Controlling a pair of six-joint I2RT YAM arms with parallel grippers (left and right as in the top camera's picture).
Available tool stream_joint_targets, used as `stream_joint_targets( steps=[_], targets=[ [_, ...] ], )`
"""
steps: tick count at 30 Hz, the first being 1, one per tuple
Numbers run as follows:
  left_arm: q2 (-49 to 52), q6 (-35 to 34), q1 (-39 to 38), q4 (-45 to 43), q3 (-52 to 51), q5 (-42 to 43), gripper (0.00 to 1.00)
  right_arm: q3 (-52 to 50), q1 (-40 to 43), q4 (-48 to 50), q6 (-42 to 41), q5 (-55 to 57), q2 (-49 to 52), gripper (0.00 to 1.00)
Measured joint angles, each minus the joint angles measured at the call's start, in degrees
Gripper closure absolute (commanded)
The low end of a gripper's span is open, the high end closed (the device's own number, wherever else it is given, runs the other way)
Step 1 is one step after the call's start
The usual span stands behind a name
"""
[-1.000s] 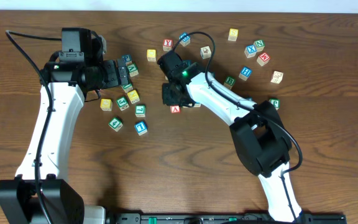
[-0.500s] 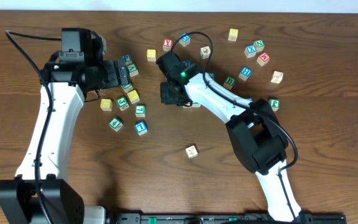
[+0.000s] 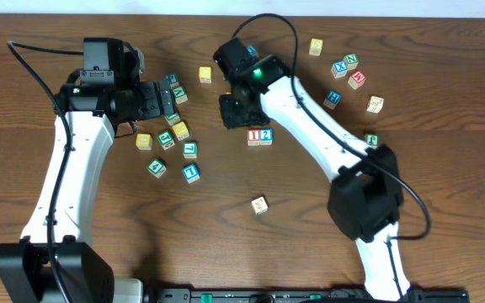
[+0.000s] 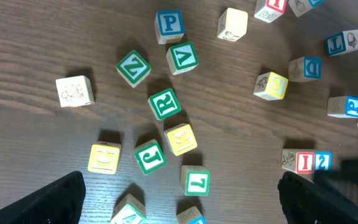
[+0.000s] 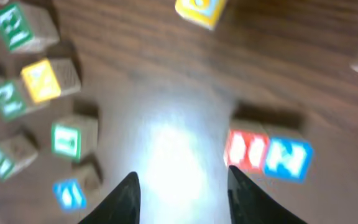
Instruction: Spell out AI2
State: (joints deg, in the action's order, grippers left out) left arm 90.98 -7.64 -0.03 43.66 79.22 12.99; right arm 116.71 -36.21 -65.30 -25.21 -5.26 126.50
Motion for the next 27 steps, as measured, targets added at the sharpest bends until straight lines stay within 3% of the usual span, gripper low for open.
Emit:
stream_joint_targets(
  steps=[3,11,27],
  targets=[
    [0.0,-0.02,0.0,0.0,0.0,0.0,0.02,0.33,-0.02,-6.05,1.53,-1.05,-1.62,0.49],
    [0.0,-0.02,0.0,0.0,0.0,0.02,0.02,-6.47,-1.05,-12.55,4.7,-3.72,-1.84,0.48],
    [0.0,-0.02,0.0,0.0,0.0,0.0,0.02,-18.91,-6.1,-12.76,5.79,-3.39,-1.84,0.46]
  ],
)
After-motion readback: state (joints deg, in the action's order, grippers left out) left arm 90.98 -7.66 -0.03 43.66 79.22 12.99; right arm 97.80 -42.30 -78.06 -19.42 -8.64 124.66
